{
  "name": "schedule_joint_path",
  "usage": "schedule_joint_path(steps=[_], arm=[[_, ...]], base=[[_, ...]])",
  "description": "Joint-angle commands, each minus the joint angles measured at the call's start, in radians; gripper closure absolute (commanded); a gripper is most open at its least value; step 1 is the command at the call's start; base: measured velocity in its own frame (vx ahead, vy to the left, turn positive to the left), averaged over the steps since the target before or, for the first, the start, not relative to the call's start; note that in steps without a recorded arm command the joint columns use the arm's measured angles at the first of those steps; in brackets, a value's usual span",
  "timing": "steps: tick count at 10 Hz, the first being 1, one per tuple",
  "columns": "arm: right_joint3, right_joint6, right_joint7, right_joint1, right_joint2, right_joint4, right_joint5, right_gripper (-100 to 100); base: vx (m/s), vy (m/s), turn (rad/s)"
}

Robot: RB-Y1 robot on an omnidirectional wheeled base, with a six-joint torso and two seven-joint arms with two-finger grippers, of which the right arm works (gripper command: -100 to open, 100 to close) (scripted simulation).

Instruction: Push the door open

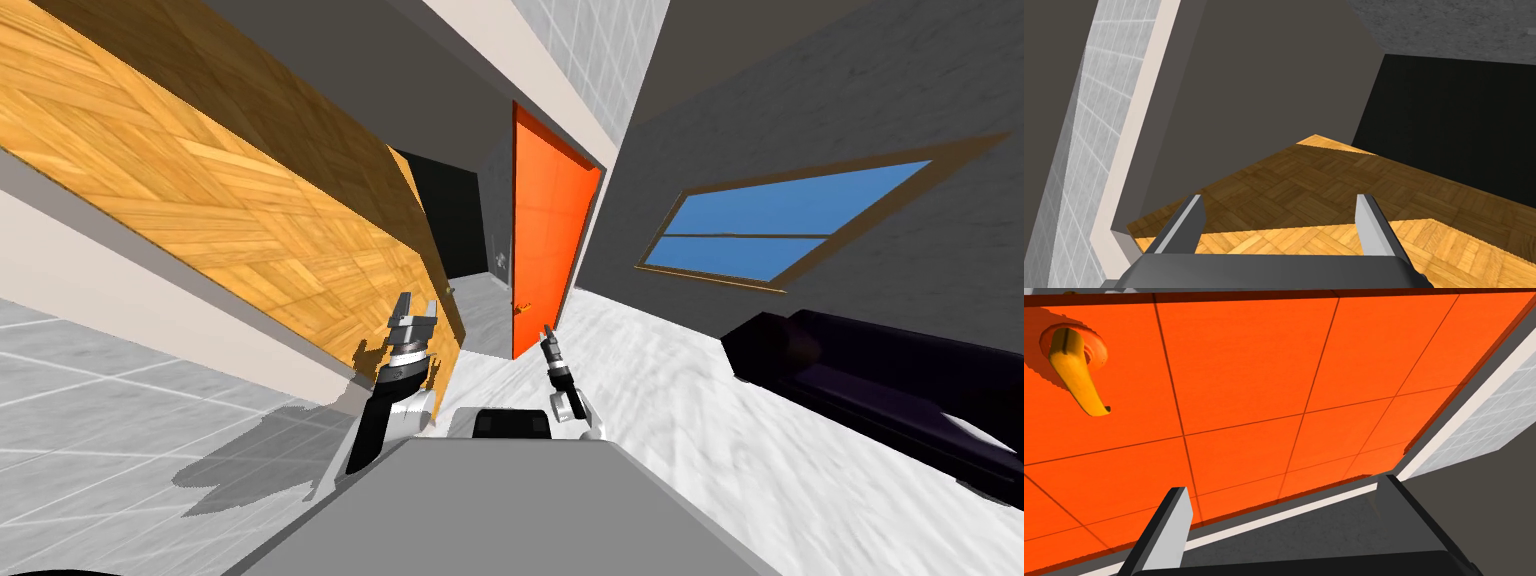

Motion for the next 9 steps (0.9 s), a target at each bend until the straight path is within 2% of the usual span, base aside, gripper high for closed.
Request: schedule_joint_path(steps=[1, 2, 9], arm=[[0.010, -0.011, 0.006, -0.014, 0.006, 0.046, 0.003, -100], [0.010, -0.011, 0.006, -0.014, 0.006, 0.046, 0.003, -100], [0.046, -0.021, 0.018, -0.061, 0.022, 0.187, 0.012, -100]], base=[[0.072, -0.098, 0.078], [0.048, -0.058, 0.027], [0.066, -0.080, 0.066]])
